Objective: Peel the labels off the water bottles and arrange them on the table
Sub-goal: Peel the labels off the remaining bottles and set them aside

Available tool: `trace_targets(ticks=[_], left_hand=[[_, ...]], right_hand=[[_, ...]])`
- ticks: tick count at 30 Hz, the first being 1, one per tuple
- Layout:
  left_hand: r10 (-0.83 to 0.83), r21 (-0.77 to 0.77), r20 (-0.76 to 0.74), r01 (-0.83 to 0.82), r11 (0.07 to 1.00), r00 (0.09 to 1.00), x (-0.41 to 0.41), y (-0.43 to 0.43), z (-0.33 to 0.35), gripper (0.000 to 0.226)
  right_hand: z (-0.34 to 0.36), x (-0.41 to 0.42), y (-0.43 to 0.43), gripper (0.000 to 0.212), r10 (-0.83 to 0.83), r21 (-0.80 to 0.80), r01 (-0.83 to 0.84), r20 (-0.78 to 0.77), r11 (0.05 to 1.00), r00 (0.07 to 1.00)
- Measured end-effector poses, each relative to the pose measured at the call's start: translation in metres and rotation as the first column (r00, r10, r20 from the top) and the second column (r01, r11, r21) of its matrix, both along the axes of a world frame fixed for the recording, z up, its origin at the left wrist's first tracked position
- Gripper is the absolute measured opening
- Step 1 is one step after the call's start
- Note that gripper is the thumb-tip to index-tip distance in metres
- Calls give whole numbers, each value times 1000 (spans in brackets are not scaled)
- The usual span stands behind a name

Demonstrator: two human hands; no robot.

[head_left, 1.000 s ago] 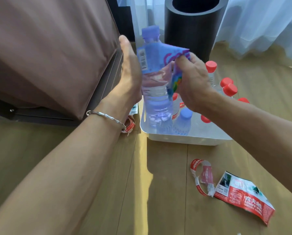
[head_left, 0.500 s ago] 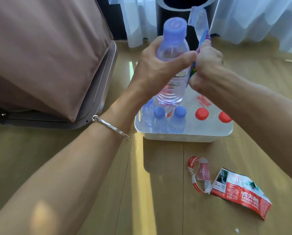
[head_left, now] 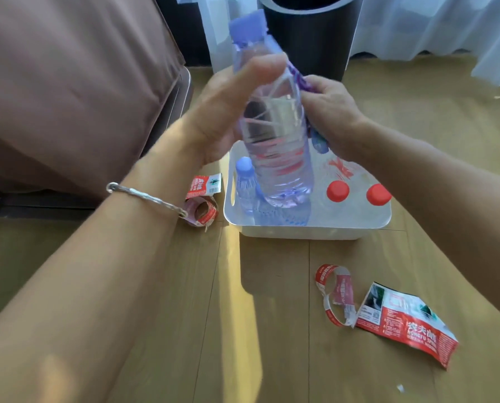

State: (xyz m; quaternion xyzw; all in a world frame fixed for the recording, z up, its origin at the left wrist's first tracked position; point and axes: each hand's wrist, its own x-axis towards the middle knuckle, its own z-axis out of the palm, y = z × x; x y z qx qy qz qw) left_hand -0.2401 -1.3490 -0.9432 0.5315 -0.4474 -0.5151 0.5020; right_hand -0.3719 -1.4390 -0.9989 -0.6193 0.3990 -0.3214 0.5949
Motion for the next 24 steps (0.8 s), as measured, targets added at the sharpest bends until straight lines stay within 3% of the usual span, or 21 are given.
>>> trace_targets(ticks=[3,6,9,11,13,15,17,20,22,24], left_hand=[[-40,64,-44,43,997,998,11,1,0,48],[-11,94,-70,18,995,997,12,3,-4,64],[119,26,-107,-116,993,987,12,3,0,51],[232,-38,-108,-238,971,967,15,1,10,45],[349,-95,-113,-359,928,930,20,-4,19,38],[426,-134,-20,-425,895,904,19,-7,27,32],[429,-179,77,-410,894,900,16,-6,32,29],[458,-173,84,-440,881,885,15,-3,35,27],[569,-156,119,-551,820,814,23,-4,35,22],[638,-238,348,-594,769,687,37,-5,30,20]], right_hand=[[0,-4,8,8,197,-103,-214,-149,971,969],[0,-4,6,28,311,-76,-342,-266,937,912],[5,-1,1,57,113,-138,-140,-188,980,976],[16,0,4,49,-30,-195,12,-89,981,996],[25,1,8,49,72,-195,-78,-37,978,997],[34,6,16,59,255,-196,-264,-71,944,964],[38,13,20,56,302,-234,-332,-153,914,941],[35,21,26,48,158,-329,-221,-207,918,966],[26,23,30,62,54,-339,-126,-213,932,975],[18,24,28,69,-15,-350,-71,-238,934,971]])
